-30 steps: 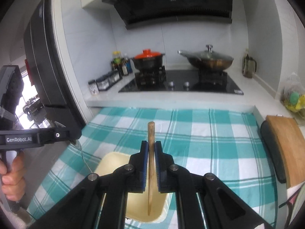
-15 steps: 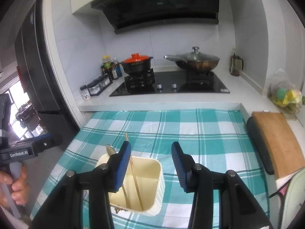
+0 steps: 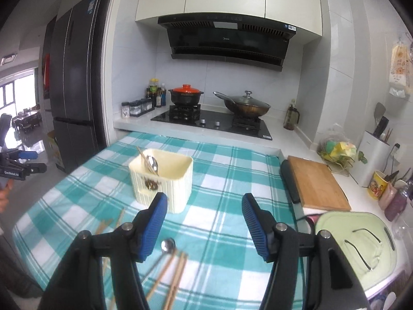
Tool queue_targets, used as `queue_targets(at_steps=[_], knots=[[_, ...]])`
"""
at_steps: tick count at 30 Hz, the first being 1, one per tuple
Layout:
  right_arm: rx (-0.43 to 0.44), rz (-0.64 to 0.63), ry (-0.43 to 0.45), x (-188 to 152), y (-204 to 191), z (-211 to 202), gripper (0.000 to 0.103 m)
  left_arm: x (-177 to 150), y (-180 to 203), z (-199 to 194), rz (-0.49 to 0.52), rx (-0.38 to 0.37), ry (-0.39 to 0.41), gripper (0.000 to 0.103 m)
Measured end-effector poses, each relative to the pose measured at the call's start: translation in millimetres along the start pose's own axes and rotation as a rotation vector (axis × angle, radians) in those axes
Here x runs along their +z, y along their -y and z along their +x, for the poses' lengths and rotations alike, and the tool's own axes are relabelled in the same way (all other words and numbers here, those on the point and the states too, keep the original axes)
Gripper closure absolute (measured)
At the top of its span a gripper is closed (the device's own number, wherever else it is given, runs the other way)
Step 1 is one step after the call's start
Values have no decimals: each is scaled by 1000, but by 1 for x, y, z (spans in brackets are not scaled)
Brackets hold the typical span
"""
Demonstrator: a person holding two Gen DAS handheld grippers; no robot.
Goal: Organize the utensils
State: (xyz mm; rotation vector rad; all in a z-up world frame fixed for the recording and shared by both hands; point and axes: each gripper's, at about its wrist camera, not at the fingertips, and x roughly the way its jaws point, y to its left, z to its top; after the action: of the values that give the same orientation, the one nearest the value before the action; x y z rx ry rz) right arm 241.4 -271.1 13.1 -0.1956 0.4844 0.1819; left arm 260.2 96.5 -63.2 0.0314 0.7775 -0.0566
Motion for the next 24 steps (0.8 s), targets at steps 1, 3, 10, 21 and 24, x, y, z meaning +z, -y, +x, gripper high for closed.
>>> queue_targets(at_steps=[1,3,10,21,24], knots=[[-14,-9,-11,-15,-3,-5,42,-17,3,-2,5,22,5,0],[-35,-17,-32,-45,-8,-13,42,-45,12,-2,7,63,4,0],[-95,64,-78,-151,-28,-30,42,-113,31,8,-66,49,-33,1],[-20,197,-189,-205,-34,-14,42,-137,50,33,-27,45,-82,1],[-23,202,-184,-205,-33,-13,42,-140,53,35,-8,56,-87,1]])
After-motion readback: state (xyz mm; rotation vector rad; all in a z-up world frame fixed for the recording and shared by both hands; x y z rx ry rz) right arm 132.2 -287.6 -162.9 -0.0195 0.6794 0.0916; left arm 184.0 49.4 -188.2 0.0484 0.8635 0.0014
